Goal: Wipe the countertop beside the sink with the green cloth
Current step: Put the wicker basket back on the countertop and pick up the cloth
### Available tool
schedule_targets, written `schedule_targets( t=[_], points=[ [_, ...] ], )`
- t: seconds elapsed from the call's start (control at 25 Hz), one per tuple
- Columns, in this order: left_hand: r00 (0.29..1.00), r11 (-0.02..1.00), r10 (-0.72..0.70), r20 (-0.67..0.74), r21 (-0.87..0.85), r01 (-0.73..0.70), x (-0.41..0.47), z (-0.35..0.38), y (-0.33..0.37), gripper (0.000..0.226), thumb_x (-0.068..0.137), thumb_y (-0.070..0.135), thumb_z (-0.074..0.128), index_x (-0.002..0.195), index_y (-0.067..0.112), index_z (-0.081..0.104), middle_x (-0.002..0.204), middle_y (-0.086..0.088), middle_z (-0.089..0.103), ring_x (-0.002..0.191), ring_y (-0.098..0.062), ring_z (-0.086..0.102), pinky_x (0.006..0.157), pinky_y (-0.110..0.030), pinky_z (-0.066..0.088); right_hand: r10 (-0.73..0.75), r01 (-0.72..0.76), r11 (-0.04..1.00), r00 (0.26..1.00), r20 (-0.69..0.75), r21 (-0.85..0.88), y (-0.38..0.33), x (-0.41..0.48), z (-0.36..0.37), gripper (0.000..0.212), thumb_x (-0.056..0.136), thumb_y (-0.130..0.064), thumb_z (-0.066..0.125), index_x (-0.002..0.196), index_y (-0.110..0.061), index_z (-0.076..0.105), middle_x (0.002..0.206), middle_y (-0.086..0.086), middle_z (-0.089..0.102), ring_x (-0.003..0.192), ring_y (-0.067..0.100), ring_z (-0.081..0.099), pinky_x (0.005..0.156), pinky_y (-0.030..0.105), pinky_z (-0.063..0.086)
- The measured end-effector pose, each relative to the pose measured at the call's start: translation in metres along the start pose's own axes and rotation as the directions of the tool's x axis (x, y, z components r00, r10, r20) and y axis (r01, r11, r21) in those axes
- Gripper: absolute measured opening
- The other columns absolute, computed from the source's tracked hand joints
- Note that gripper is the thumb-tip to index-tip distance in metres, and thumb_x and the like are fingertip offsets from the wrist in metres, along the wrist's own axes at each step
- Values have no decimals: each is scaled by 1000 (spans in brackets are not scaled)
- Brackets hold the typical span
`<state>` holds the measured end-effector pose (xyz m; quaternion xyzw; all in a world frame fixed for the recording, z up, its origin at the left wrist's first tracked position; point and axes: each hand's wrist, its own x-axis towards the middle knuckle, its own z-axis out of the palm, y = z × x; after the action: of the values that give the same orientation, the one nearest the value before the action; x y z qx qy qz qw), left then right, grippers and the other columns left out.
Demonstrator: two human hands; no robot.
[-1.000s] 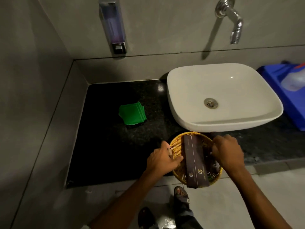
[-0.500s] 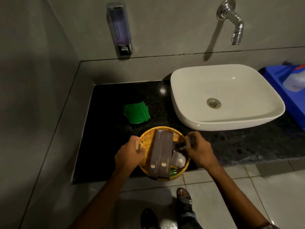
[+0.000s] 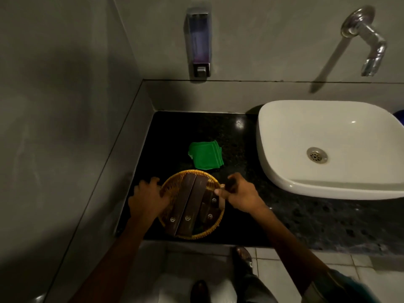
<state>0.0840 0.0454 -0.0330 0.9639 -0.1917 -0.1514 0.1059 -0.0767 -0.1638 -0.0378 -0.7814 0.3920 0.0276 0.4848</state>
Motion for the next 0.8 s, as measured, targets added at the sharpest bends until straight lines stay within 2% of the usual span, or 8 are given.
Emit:
schedule_targets(
  t=[0.12,0.24,0.32,0.4,0.48,0.6,0.72,0.8],
  points=[
    [998,996,28,-60,-85,-33,28,-5,39,52,86,48,58,130,21,50,123,-14,61,113,-34,57,94,-49,48,8,-14,998,995,-104,-54,-5,48,-25,41,80,-37,73,112,-17,59,93,3,66,91,22,66,75,27,50],
    [999,996,9,35,-91,-6,73,3,92,47,90,51,51,123,18,58,119,-9,67,112,-30,60,100,-44,43,-29,28,997,1000,-1,-78,-15,98,-25,33,86,-21,66,115,-7,59,113,17,67,103,28,63,86,32,52],
    [988,995,-66,142,-66,76,102,14,120,52,88,59,48,110,14,62,110,-9,68,107,-31,62,99,-44,42,-25,27,999,995,92,-18,-17,123,-14,31,88,-18,62,115,-4,58,114,18,65,89,20,61,66,17,50],
    [954,948,-170,245,-222,227,124,26,137,55,83,58,58,109,10,61,108,-9,65,99,-30,63,92,-41,50,27,-37,995,994,107,94,-18,142,-4,29,88,-18,62,111,-1,59,108,19,67,78,19,60,52,12,47],
    [930,816,-242,277,-460,349,135,31,145,49,80,39,71,116,7,58,115,-12,64,96,-28,63,78,-34,55,104,-133,963,986,133,234,-19,148,4,31,88,-17,64,112,2,58,97,18,66,78,24,62,54,24,50],
    [924,589,-224,310,-712,382,129,21,156,28,76,14,78,100,6,66,112,-19,68,91,-28,67,74,-34,58,144,-225,875,966,215,428,-20,134,-4,36,89,-24,65,119,-5,55,84,0,61,71,14,60,53,24,52],
    [942,409,-93,323,-850,332,96,-15,166,15,75,5,78,89,9,72,99,-18,74,71,-20,74,57,-28,61,89,-180,824,978,191,537,-27,100,-24,36,87,-38,65,112,-13,55,93,3,65,72,11,62,56,24,54],
    [950,302,54,307,-912,277,68,-37,169,26,75,5,78,100,9,70,98,-17,76,74,-19,76,53,-26,59,89,-103,833,995,52,543,-36,71,-46,42,81,-44,69,106,-16,50,97,5,63,78,14,62,61,28,53]
  ],
)
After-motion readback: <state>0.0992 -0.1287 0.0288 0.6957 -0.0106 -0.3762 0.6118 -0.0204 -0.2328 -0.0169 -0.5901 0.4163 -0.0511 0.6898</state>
